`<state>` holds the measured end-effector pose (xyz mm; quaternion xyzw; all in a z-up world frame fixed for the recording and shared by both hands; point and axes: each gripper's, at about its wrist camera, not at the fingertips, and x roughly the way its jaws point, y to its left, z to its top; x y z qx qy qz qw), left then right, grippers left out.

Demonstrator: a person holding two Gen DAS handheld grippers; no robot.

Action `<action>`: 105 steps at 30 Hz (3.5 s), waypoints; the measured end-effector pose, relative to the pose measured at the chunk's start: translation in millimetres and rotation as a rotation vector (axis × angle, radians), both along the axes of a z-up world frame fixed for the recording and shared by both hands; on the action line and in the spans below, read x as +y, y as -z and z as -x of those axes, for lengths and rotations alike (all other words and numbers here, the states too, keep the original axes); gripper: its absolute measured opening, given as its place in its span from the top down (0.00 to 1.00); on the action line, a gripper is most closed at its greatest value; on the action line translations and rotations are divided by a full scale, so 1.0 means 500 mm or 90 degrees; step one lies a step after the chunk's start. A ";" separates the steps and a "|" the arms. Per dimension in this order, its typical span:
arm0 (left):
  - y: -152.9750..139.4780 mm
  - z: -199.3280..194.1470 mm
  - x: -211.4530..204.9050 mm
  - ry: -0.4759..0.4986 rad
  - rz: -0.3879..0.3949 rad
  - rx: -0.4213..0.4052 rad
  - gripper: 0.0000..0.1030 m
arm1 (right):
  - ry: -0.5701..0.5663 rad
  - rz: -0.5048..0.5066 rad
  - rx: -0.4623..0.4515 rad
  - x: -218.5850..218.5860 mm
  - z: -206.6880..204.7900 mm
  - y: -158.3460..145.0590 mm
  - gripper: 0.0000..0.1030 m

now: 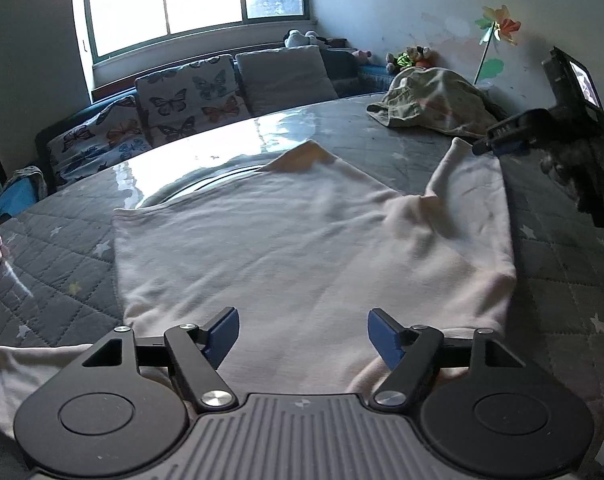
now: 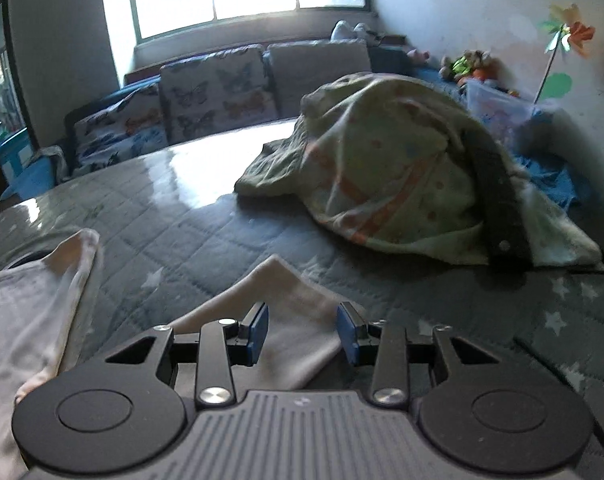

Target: Fold clothes

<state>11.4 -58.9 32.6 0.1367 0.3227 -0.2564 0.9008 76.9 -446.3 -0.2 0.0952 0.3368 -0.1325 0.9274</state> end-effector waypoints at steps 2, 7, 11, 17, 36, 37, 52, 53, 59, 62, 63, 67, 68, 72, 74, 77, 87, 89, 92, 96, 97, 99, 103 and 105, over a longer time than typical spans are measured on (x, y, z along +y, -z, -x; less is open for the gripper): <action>0.003 0.000 -0.005 0.000 -0.001 0.003 0.27 | 0.009 -0.006 -0.004 -0.006 0.000 0.002 0.63; 0.011 0.002 -0.016 0.003 -0.007 0.010 0.26 | -0.008 -0.014 -0.001 -0.008 -0.004 0.007 0.67; 0.016 0.003 -0.023 0.009 -0.011 0.013 0.26 | -0.003 0.002 -0.002 -0.008 0.003 0.003 0.98; 0.022 0.002 -0.024 0.015 -0.010 0.014 0.26 | 0.033 0.035 -0.029 -0.034 0.039 -0.023 0.99; 0.009 0.001 -0.022 0.013 -0.007 0.003 0.19 | 0.016 0.021 -0.034 -0.020 0.044 -0.011 0.92; 0.009 0.001 -0.023 0.016 -0.006 0.001 0.18 | 0.025 0.023 -0.037 -0.024 0.051 -0.016 0.92; -0.013 -0.013 -0.060 0.015 -0.004 -0.020 0.15 | 0.024 -0.071 -0.031 -0.050 0.059 0.014 0.91; -0.013 -0.015 -0.066 0.015 -0.004 -0.019 0.15 | 0.024 -0.070 -0.034 -0.050 0.060 0.011 0.91; 0.000 -0.017 -0.110 0.031 -0.014 -0.006 0.12 | -0.004 -0.067 -0.073 -0.032 0.084 -0.053 0.91; 0.010 -0.020 -0.129 0.035 -0.015 0.005 0.12 | -0.040 -0.073 -0.103 -0.008 0.099 -0.104 0.91; 0.013 -0.021 -0.135 0.035 -0.014 0.009 0.12 | -0.053 -0.077 -0.113 0.002 0.104 -0.122 0.91; 0.031 -0.016 -0.162 0.044 -0.033 0.007 0.12 | -0.114 -0.088 -0.148 0.055 0.118 -0.186 0.91; 0.032 -0.013 -0.165 0.047 -0.034 0.006 0.12 | -0.130 -0.089 -0.154 0.070 0.120 -0.197 0.91; 0.028 0.000 -0.164 0.054 -0.024 -0.003 0.12 | -0.214 -0.103 -0.173 0.153 0.118 -0.249 0.91; 0.016 0.003 -0.143 0.043 -0.009 -0.007 0.12 | -0.257 -0.105 -0.174 0.199 0.115 -0.266 0.91; -0.001 0.007 -0.095 0.015 0.003 -0.019 0.11 | -0.310 -0.112 -0.171 0.259 0.109 -0.278 0.91; -0.002 0.026 0.097 -0.118 0.016 -0.031 0.11 | -0.462 -0.112 -0.106 0.470 0.081 -0.228 0.91; -0.004 0.030 0.118 -0.135 0.016 -0.034 0.11 | -0.489 -0.117 -0.073 0.504 0.082 -0.206 0.87; -0.008 0.034 0.143 -0.156 0.020 -0.037 0.12 | -0.511 -0.109 -0.043 0.527 0.089 -0.187 0.81; -0.019 0.037 0.158 -0.166 0.025 -0.044 0.14 | -0.511 -0.079 -0.022 0.504 0.105 -0.174 0.77; -0.022 0.039 0.156 -0.164 0.028 -0.046 0.15 | -0.505 -0.057 -0.014 0.496 0.107 -0.167 0.77; -0.027 0.042 0.149 -0.154 0.034 -0.048 0.20 | -0.495 -0.025 0.005 0.480 0.111 -0.149 0.77; -0.033 0.048 0.127 -0.125 0.046 -0.049 0.28 | -0.457 0.025 0.063 0.428 0.129 -0.083 0.77; -0.028 0.045 0.113 -0.109 0.045 -0.045 0.37 | -0.434 0.027 0.081 0.403 0.134 -0.058 0.77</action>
